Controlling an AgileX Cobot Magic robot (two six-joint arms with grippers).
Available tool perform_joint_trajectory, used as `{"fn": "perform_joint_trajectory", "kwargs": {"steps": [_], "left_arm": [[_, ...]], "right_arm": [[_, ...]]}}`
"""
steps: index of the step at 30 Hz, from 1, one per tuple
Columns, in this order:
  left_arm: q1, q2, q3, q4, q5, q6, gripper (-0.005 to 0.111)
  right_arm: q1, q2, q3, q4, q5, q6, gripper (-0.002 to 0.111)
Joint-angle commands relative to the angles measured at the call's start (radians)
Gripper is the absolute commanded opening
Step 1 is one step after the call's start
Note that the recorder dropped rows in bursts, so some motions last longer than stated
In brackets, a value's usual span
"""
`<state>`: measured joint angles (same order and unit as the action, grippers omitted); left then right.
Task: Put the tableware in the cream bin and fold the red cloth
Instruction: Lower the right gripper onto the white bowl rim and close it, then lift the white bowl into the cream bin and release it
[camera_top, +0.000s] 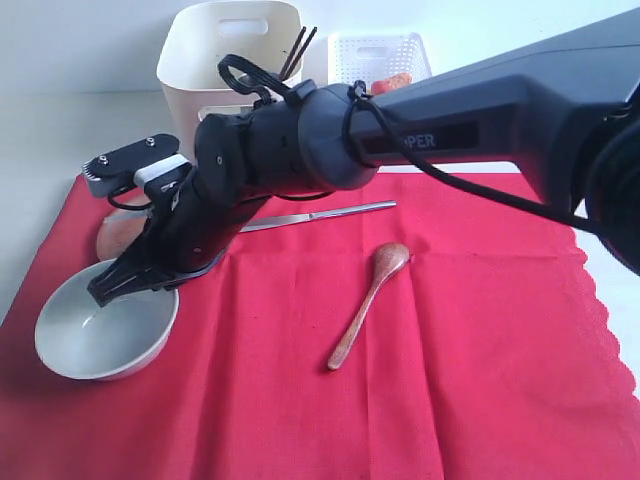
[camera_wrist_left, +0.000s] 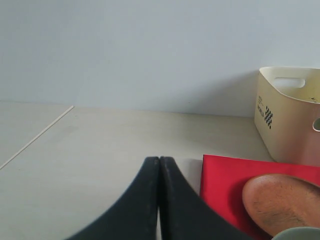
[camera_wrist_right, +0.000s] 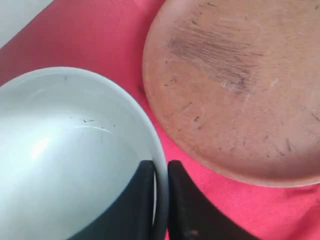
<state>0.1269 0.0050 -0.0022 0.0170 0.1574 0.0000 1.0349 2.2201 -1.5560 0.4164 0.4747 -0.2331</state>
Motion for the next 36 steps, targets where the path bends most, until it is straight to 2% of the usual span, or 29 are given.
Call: {"fn": "perform_joint_trajectory", "kwargs": {"steps": [1, 8, 16, 22, 28, 32, 36], "left_arm": [[0.002, -0.005, 0.002, -0.006, -0.003, -0.007, 0.001], [0.002, -0.005, 0.002, -0.006, -0.003, -0.007, 0.001], [0.002, -0.005, 0.002, -0.006, -0.003, -0.007, 0.001], [0.002, -0.005, 0.002, -0.006, -0.003, -0.007, 0.001], [0.002, -0.005, 0.002, -0.006, -0.003, -0.007, 0.001], [0.002, -0.005, 0.002, -0.006, -0.003, -0.007, 0.001], [0.002, -0.005, 0.002, -0.006, -0.003, -0.007, 0.001]], "right_arm": [[0.000, -0.002, 0.003, 0.059, -0.007, -0.002, 0.000], [0.000, -0.053, 0.003, 0.055, 0.001, -0.002, 0.000], [-0.035, -0.263, 0.003, 0.016, -0.038, -0.006, 0.000], [-0.140, -0.347, 0.001, 0.020, -0.299, -0.002, 0.000], [-0.248, -0.258, 0.001, 0.083, -0.574, 0.054, 0.000], [-0.299, -0.176, 0.001, 0.149, -0.696, 0.088, 0.000], [-0.304, -0.107, 0.001, 0.149, -0.736, 0.088, 0.000]]}}
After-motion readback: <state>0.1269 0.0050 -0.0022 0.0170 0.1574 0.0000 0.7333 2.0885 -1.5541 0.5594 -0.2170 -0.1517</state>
